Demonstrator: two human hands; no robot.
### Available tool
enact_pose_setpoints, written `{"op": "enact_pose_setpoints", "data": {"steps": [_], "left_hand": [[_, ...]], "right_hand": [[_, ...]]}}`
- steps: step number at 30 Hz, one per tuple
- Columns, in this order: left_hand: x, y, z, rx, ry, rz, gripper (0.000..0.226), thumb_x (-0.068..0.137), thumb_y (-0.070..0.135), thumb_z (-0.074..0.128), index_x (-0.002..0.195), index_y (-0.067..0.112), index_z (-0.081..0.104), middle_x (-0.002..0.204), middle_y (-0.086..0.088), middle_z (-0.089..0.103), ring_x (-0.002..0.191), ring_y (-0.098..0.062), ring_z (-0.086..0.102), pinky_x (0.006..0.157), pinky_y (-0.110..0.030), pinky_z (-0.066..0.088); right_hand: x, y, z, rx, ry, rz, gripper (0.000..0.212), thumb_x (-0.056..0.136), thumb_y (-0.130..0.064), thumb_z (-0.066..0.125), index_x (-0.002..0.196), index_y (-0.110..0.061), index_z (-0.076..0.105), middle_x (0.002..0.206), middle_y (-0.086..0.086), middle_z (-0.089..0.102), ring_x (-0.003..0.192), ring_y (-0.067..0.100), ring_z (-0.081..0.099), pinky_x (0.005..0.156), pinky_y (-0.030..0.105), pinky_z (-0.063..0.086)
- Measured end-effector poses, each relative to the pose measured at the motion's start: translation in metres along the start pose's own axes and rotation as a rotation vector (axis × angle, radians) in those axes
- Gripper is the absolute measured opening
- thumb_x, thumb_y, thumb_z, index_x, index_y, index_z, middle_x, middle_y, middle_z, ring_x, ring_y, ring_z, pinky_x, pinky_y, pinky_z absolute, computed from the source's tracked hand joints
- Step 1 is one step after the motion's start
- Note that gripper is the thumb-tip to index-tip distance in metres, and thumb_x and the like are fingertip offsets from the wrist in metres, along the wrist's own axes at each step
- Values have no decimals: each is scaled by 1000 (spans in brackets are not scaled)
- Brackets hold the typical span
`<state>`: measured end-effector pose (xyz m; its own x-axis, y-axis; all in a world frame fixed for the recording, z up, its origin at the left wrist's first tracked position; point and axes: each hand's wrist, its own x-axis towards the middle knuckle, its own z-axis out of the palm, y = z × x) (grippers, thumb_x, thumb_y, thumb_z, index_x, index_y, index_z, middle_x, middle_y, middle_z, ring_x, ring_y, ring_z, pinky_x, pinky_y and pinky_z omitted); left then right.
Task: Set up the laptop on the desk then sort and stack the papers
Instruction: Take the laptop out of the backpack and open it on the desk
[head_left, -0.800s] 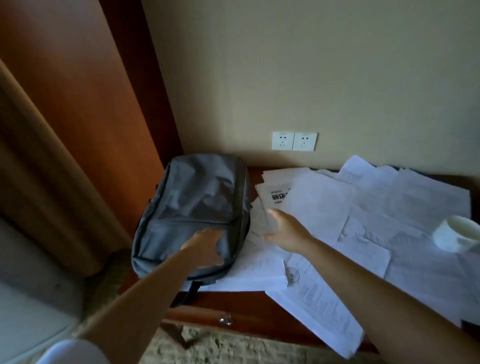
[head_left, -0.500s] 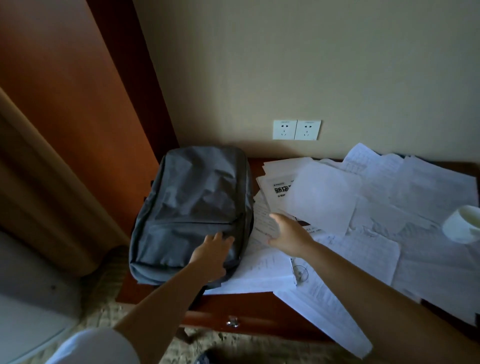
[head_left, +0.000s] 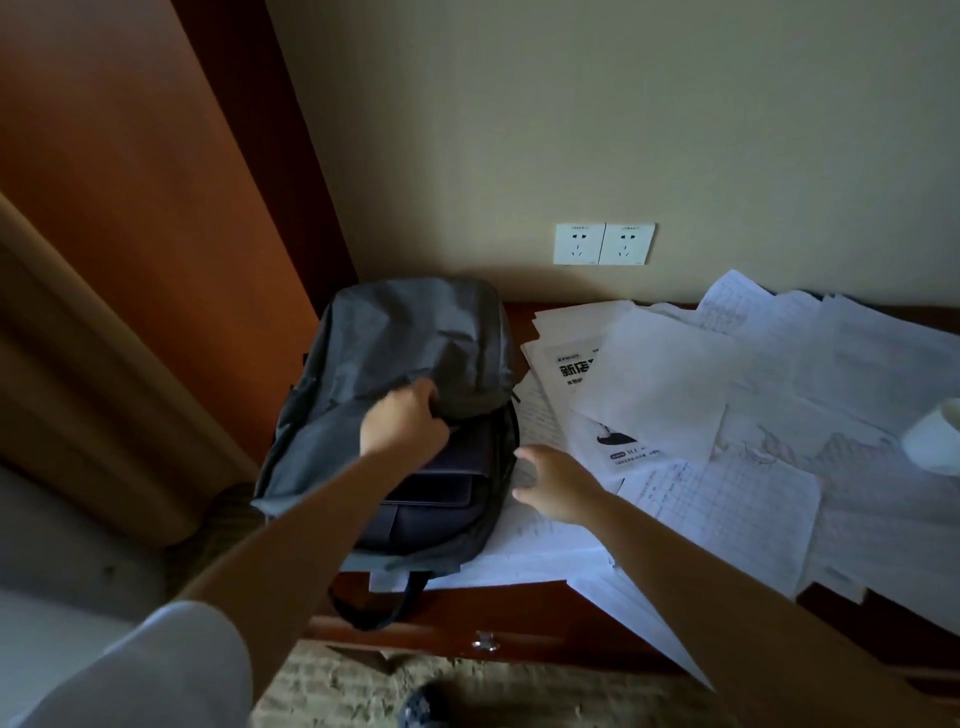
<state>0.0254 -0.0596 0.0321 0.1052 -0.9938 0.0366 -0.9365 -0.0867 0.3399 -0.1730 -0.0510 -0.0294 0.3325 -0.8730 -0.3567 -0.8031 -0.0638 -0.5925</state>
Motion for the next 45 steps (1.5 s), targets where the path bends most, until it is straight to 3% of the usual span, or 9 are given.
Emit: {"op": "enact_pose_setpoints", "data": {"steps": [7, 13, 18, 22, 28, 34, 39, 43, 45], "left_hand": [[30, -17, -22, 112, 289, 424, 41, 74, 14, 48, 114, 14, 55, 104, -9, 65, 93, -32, 62, 68, -37, 52], [35, -77, -9, 571, 551, 746, 25, 85, 7, 47, 100, 5, 67, 108, -17, 65, 99, -32, 52, 81, -42, 48], [26, -102, 5, 726, 335, 443, 55, 83, 35, 48, 131, 9, 57, 143, -19, 44, 130, -37, 36, 109, -56, 26], [35, -111, 3, 739, 334, 411, 74, 69, 45, 71, 132, 8, 56, 147, -15, 31, 133, -35, 31, 112, -59, 10], [63, -124, 6, 763, 282, 367, 96, 61, 56, 77, 137, 4, 49, 143, -16, 45, 133, -33, 34, 113, -59, 2], [86, -117, 20, 690, 150, 355, 64, 63, 15, 78, 122, 0, 60, 109, -14, 53, 103, -34, 47, 99, -69, 34], [109, -127, 21, 678, -212, 395, 96, 88, 47, 54, 151, 17, -13, 157, -16, 9, 146, -35, 6, 114, -59, 5], [99, -133, 33, 710, -327, 466, 127, 66, 79, 53, 146, 20, -27, 154, -22, -20, 143, -38, -20, 105, -69, -12], [90, -135, 38, 713, -334, 489, 136, 58, 80, 58, 145, 21, -28, 151, -25, -28, 140, -41, -26, 102, -70, -14]], "right_hand": [[17, -22, 12, 32, -11, -38, 60, 93, -28, 57, 147, -18, 32, 147, 6, 41, 130, 24, 44, 103, 31, 39], [34, -40, 17, 134, 38, -25, 58, 95, -28, 53, 147, -23, 29, 148, -1, 41, 134, 20, 40, 108, 38, 38], [54, -61, 6, 185, 196, -107, 61, 96, -19, 51, 150, -27, 23, 153, 0, 32, 136, 22, 37, 106, 35, 38], [68, -71, 3, 122, 367, -137, 63, 95, -16, 52, 150, -25, 22, 154, 0, 28, 137, 23, 35, 106, 34, 37], [91, -78, 7, -66, 470, -86, 72, 93, -16, 53, 152, -19, 13, 154, 5, 22, 138, 25, 30, 105, 33, 37], [101, -80, 22, -82, 440, -12, 60, 93, -17, 53, 148, -16, 27, 154, 4, 20, 139, 23, 28, 108, 34, 35], [100, -71, 31, 49, 280, 203, 19, 94, -13, 43, 87, -12, 61, 88, 3, 56, 78, 21, 52, 74, 30, 40], [85, -59, 45, 80, 152, 454, 36, 89, -10, 48, 58, -13, 30, 59, 3, 31, 51, 17, 30, 51, 28, 25], [81, -58, 53, 115, 108, 554, 24, 90, -14, 50, 67, -11, 43, 69, 7, 44, 60, 20, 42, 61, 29, 35]]}}
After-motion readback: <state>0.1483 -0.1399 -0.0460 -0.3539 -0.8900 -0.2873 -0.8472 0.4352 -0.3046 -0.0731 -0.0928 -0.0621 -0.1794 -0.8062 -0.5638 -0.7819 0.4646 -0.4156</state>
